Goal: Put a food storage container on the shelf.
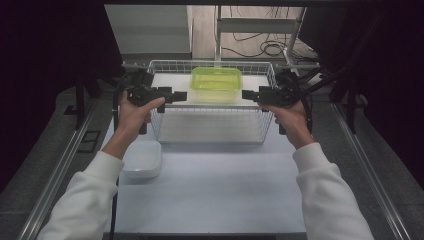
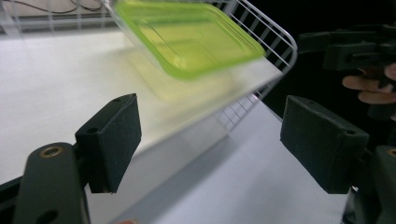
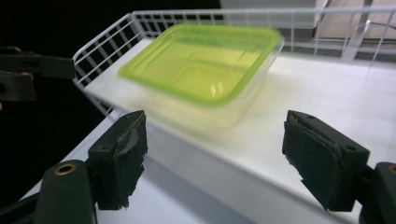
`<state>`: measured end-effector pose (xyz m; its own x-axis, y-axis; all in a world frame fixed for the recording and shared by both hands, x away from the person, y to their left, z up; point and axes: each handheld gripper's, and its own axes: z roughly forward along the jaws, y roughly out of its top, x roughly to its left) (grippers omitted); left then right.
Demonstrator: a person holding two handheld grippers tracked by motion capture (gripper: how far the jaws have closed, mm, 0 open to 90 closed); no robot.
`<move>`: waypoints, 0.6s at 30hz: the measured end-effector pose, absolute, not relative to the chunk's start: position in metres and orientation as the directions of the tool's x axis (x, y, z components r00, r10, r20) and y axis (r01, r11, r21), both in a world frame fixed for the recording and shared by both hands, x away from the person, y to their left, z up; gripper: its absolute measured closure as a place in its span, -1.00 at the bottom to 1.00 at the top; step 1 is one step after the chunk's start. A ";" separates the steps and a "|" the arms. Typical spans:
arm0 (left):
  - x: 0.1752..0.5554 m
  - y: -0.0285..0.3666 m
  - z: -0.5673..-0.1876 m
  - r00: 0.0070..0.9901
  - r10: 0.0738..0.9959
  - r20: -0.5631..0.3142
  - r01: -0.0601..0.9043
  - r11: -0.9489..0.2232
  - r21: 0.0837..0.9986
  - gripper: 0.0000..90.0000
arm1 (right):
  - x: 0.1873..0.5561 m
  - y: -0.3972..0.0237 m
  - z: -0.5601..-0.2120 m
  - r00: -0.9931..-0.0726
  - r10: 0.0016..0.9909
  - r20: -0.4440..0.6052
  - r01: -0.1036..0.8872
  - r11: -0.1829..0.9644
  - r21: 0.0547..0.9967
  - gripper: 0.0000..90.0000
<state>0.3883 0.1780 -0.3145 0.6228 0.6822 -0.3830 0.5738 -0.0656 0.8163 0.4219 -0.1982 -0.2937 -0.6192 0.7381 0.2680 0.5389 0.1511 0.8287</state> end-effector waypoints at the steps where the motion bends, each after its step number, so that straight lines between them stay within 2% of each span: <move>1: 0.381 0.178 -0.317 0.627 0.686 -0.370 0.570 -0.081 0.817 -0.55 | 0.418 -0.199 -0.296 -0.623 0.735 0.268 0.539 0.155 0.828 -0.50; 3: 0.375 0.177 -0.320 0.633 0.689 -0.352 0.564 -0.099 0.820 -0.55 | 0.412 -0.201 -0.299 -0.630 0.731 0.264 0.535 0.161 0.829 -0.51; 4: 0.361 0.175 -0.328 0.644 0.702 -0.304 0.545 -0.142 0.826 -0.56 | 0.399 -0.206 -0.307 -0.639 0.727 0.252 0.520 0.167 0.837 -0.49; 5: 0.355 0.175 -0.333 0.645 0.703 -0.299 0.541 -0.145 0.828 -0.55 | 0.395 -0.207 -0.311 -0.641 0.726 0.249 0.518 0.169 0.839 -0.49; 12: 0.321 0.177 -0.371 0.648 0.680 -0.344 0.585 -0.153 0.797 -0.52 | 0.363 -0.222 -0.349 -0.650 0.704 0.285 0.542 0.168 0.823 -0.46; 18: 0.300 0.179 -0.407 0.613 0.693 -0.381 0.646 -0.162 0.746 -0.48 | 0.334 -0.235 -0.385 -0.641 0.727 0.246 0.546 0.206 0.812 -0.43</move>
